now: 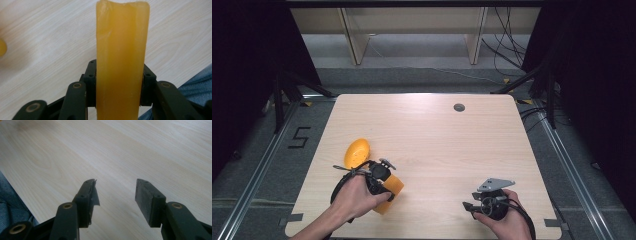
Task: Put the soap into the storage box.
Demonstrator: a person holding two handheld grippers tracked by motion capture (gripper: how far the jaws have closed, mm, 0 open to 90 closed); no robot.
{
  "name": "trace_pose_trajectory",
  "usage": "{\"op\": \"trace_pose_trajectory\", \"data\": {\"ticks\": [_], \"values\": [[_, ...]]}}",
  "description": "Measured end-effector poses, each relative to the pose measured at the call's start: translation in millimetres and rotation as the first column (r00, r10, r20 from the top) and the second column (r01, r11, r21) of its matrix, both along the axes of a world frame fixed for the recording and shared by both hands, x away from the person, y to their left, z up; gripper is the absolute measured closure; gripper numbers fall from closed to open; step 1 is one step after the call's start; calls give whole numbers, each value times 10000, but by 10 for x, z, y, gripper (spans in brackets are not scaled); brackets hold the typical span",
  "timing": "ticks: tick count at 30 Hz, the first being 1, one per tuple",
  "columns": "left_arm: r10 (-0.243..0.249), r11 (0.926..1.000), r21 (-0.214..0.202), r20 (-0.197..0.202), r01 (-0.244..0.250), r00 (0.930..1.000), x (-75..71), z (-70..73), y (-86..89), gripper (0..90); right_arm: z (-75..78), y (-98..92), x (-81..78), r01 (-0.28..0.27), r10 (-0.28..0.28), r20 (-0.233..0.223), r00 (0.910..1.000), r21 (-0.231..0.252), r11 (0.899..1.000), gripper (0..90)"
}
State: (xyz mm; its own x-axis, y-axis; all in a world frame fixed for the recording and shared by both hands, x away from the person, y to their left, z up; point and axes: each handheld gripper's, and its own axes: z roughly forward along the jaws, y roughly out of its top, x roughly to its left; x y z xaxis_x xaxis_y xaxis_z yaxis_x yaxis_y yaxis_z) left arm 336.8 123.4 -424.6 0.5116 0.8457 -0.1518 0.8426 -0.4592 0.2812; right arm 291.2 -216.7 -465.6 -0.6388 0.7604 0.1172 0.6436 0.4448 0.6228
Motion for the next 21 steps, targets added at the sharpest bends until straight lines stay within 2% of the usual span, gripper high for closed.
{"op": "trace_pose_trajectory", "data": {"ticks": [3, 4, 8, 9, 11, 14, 15, 17, 20, 21], "values": [[166, 9999, -21, -39, -166, 9999, 9, 9, 60, 605, -11, -1, 8, -111, 112, 163, 9998, -54, 9999, 511], [421, 9991, -90, 17, -421, 9991, 18, 20, 119, 605, -20, 7, 3, -40, 39, 234, 9997, 18, 10000, 510], [699, 9974, -168, 43, -698, 9975, 31, 47, 216, 606, -23, 3, 4, -36, 35, 261, 9997, 36, 10000, 511], [837, 9964, -164, 52, -836, 9965, 32, 58, 247, 606, -1, 0, -3, 12, -12, -1, 10000, 4, 10000, 510], [1084, 9938, -248, 82, -1082, 9941, 39, 91, 355, 606, 0, 0, -3, 8, -8, 13, 10000, 9, 10000, 510], [1328, 9907, -316, 175, -1322, 9910, 38, 103, 425, 606, -13, 9, -3, 49, -50, 115, 9999, 110, 9999, 510], [1442, 9889, -376, 158, -1436, 9894, 39, 110, 461, 606, -21, 6, 2, -32, 31, 274, 9996, 38, 10000, 510], [1671, 9853, -396, 170, -1663, 9858, 38, 117, 549, 606, -20, 7, 2, -20, 19, 273, 9996, 34, 10000, 510], [1763, 9837, -392, 185, -1755, 9842, 40, 107, 593, 606, -19, 8, 0, 5, -6, 278, 9996, 46, 10000, 510], [1796, 9832, -353, 178, -1789, 9836, 43, 103, 613, 606, 4, 4, -7, 26, -26, 52, 10000, -14, 10000, 510]]}}
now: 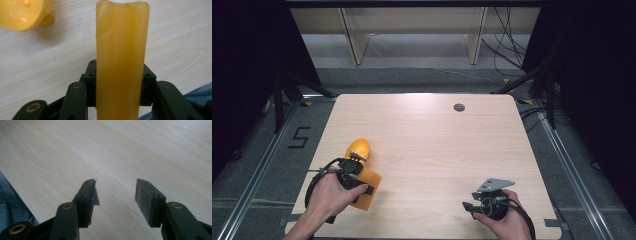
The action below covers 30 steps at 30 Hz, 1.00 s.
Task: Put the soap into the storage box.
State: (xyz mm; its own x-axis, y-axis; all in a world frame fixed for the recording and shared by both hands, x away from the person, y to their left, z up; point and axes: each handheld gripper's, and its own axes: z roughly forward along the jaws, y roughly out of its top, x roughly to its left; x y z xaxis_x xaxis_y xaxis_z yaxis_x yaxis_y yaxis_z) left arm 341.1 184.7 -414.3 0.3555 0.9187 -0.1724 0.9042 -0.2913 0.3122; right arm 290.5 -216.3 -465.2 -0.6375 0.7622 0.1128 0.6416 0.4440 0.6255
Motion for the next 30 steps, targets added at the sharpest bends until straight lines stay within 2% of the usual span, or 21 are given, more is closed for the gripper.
{"op": "trace_pose_trajectory", "data": {"ticks": [7, 8, 12, 13, 16, 24, 25, 27, 28, 30], "values": [[228, 9997, 81, 34, -229, 9997, 19, -4, 105, 606, -16, 8, 0, 79, -80, 85, 9999, 134, 9999, 510], [302, 9995, 46, 27, -303, 9995, 22, 3, 114, 605, -25, 5, 6, -14, 13, 253, 9997, 58, 10000, 509], [596, 9982, 38, -13, -596, 9982, 45, 34, 144, 606, -24, 4, 3, 1, -2, 222, 9998, 55, 10000, 509], [972, 9953, -21, -123, -972, 9952, 43, 48, 128, 606, -24, 3, 3, -4, 2, 224, 9997, 57, 10000, 509], [985, 9951, 11, -102, -985, 9951, 62, 75, 156, 606, -23, 3, 1, -4, 3, 218, 9998, 73, 10000, 508], [1407, 9901, 8, -144, -1407, 9900, 107, 116, 227, 606, -25, 5, 2, 2, -4, 216, 9998, 67, 10000, 508], [1470, 9891, -42, -99, -1471, 9891, 112, 121, 237, 606, -8, 10, -10, 87, -86, -73, 9999, 79, 9999, 508], [1541, 9880, -43, -65, -1541, 9880, 124, 137, 261, 605, -2, 7, -9, 59, -59, -112, 9999, 30, 10000, 508], [1601, 9871, -44, -19, -1601, 9871, 129, 144, 269, 605, -21, 10, -4, 45, -46, 96, 9999, 119, 9999, 507], [1569, 9876, -53, 28, -1569, 9876, 143, 154, 283, 605, -22, 8, -4, 33, -34, 143, 9999, 93, 10000, 507]]}}
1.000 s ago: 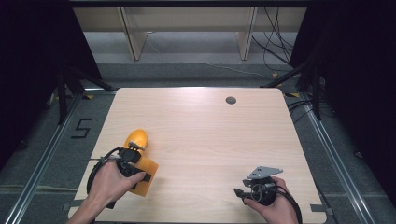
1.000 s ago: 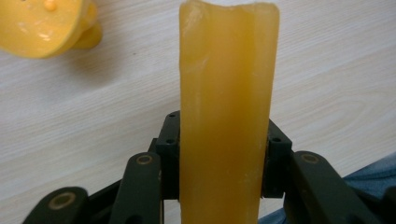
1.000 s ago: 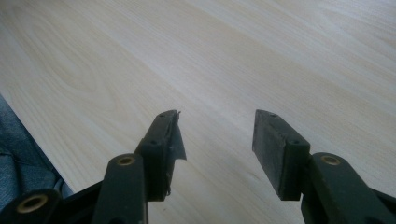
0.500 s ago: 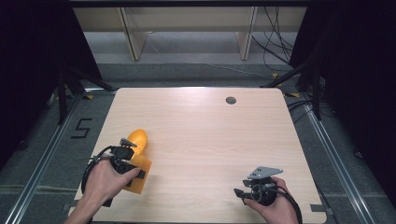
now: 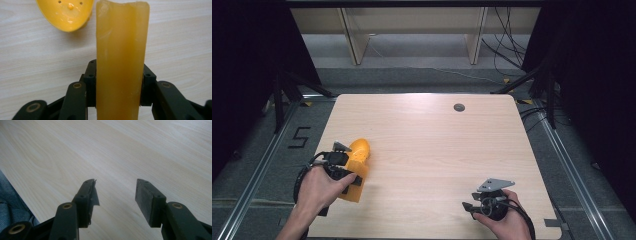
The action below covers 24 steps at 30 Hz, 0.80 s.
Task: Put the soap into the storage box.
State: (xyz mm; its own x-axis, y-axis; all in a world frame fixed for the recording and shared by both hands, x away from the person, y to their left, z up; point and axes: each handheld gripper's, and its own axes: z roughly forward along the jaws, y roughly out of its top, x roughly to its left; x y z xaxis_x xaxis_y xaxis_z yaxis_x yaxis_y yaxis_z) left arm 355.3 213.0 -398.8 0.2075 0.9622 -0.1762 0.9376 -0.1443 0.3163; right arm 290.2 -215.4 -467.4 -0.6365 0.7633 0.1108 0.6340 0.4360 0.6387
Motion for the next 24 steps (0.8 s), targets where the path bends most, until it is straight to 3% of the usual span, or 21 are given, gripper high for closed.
{"op": "trace_pose_trajectory", "data": {"ticks": [6, 8, 15, 24], "values": [[152, 9999, -43, 34, -151, 9999, 45, 39, 39, 606, 17, -14, -2, -35, 34, -140, 9999, -60, 10000, 507], [201, 9998, -10, 69, -201, 9998, 60, 59, 61, 606, 13, -20, 9, -101, 101, 67, 9999, -73, 9999, 507], [523, 9986, 60, 273, -524, 9983, 112, 112, 119, 606, 26, -10, -6, 38, -38, -150, 9999, 6, 10000, 506], [475, 9988, 99, 497, -481, 9976, 163, 149, 151, 606, 34, -12, -8, 120, -119, -174, 9998, 40, 9999, 505]]}}
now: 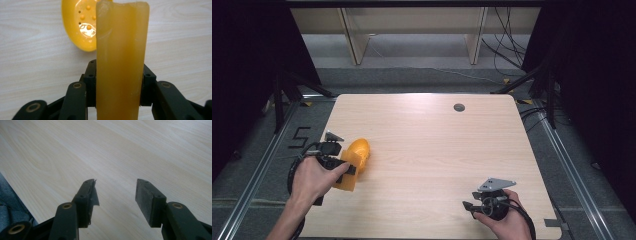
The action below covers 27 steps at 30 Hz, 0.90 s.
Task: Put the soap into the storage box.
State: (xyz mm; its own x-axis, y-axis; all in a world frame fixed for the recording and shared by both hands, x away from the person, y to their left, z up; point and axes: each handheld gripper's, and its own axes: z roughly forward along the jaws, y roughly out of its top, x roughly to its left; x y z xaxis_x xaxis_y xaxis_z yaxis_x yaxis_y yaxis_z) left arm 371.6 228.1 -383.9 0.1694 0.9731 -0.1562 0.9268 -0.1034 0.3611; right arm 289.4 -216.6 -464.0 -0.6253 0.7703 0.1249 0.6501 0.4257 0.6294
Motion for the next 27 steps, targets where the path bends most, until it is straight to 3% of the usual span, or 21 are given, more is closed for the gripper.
{"op": "trace_pose_trajectory", "data": {"ticks": [6, 9, 13, 14, 15, 27], "values": [[1, 9998, 219, 27, -2, 10000, 55, 39, 5, 606, 0, 0, 0, 9, -9, 8, 10000, 9, 10000, 504], [68, 9994, 341, 119, -72, 9999, 98, 66, 2, 606, -12, -11, 15, -153, 155, 279, 9995, -70, 9999, 504], [54, 9992, 404, 204, -62, 9998, 155, 83, -4, 606, 0, 0, 0, 2, -2, 6, 10000, 10, 10000, 503], [8, 9989, 462, 159, -16, 9999, 168, 86, -7, 606, 0, 0, 0, 3, -3, 7, 10000, 10, 10000, 504], [-16, 9987, 515, 158, 8, 9999, 180, 86, -11, 606, -12, -12, 14, -160, 162, 284, 9995, -66, 9999, 503], [-5, 9966, 826, 259, -16, 9997, 322, 64, -8, 606, -12, -10, 12, -115, 116, 232, 9997, -36, 9999, 503]]}}
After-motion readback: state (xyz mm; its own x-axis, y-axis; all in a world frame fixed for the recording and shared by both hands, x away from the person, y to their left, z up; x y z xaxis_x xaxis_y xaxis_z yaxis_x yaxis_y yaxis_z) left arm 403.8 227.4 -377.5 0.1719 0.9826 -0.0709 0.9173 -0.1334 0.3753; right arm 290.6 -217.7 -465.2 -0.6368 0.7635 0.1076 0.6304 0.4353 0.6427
